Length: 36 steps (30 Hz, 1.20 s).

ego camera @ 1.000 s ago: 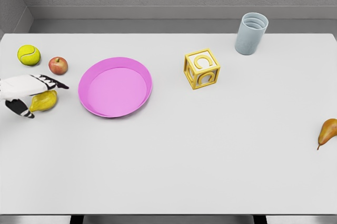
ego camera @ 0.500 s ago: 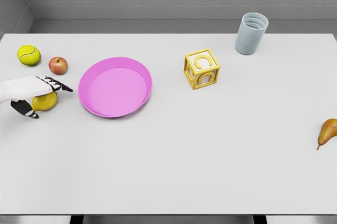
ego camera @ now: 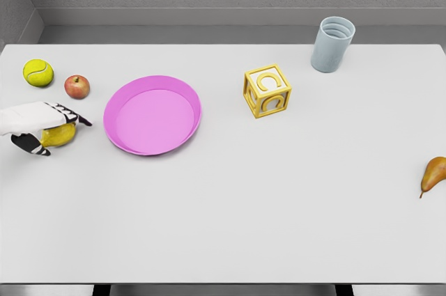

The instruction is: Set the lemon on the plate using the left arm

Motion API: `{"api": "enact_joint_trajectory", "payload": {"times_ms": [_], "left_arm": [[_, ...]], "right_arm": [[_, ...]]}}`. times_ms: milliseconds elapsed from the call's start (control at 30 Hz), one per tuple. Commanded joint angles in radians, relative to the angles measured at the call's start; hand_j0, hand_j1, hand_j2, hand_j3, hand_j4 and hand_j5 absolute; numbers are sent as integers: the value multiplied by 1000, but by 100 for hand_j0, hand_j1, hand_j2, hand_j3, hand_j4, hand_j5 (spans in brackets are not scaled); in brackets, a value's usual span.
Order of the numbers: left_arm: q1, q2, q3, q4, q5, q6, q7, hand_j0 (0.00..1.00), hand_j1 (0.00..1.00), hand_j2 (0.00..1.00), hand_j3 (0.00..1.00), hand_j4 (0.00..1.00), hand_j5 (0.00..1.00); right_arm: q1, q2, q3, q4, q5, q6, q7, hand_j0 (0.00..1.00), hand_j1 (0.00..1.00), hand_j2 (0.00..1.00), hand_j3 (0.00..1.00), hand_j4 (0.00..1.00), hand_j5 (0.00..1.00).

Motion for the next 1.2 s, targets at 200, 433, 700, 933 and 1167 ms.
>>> {"api": "enact_joint_trajectory", "payload": {"times_ms": [200, 433, 700, 933, 1167], "left_arm": [[-2, 6, -4, 1, -22, 2, 0, 94, 94, 94, 94, 94, 94], [-2, 5, -6, -2, -31, 2, 0, 72, 72, 72, 72, 72, 72], [-3, 4, -9, -5, -16, 2, 0, 69, 69, 69, 69, 69, 69], [-21, 2, -4, -5, -5, 2, 0, 69, 69, 69, 69, 69, 69], [-37, 1, -1, -14, 4, 2, 0, 69, 69, 69, 69, 69, 69]], "right_arm": [[0, 0, 1, 0, -1, 0, 0, 100, 100, 100, 100, 100, 100], [0, 0, 0, 0, -1, 0, 0, 100, 100, 100, 100, 100, 100], [0, 0, 0, 0, -1, 0, 0, 100, 100, 100, 100, 100, 100], [0, 0, 0, 0, -1, 0, 0, 100, 100, 100, 100, 100, 100], [0, 0, 1, 0, -1, 0, 0, 100, 100, 100, 100, 100, 100]]}}
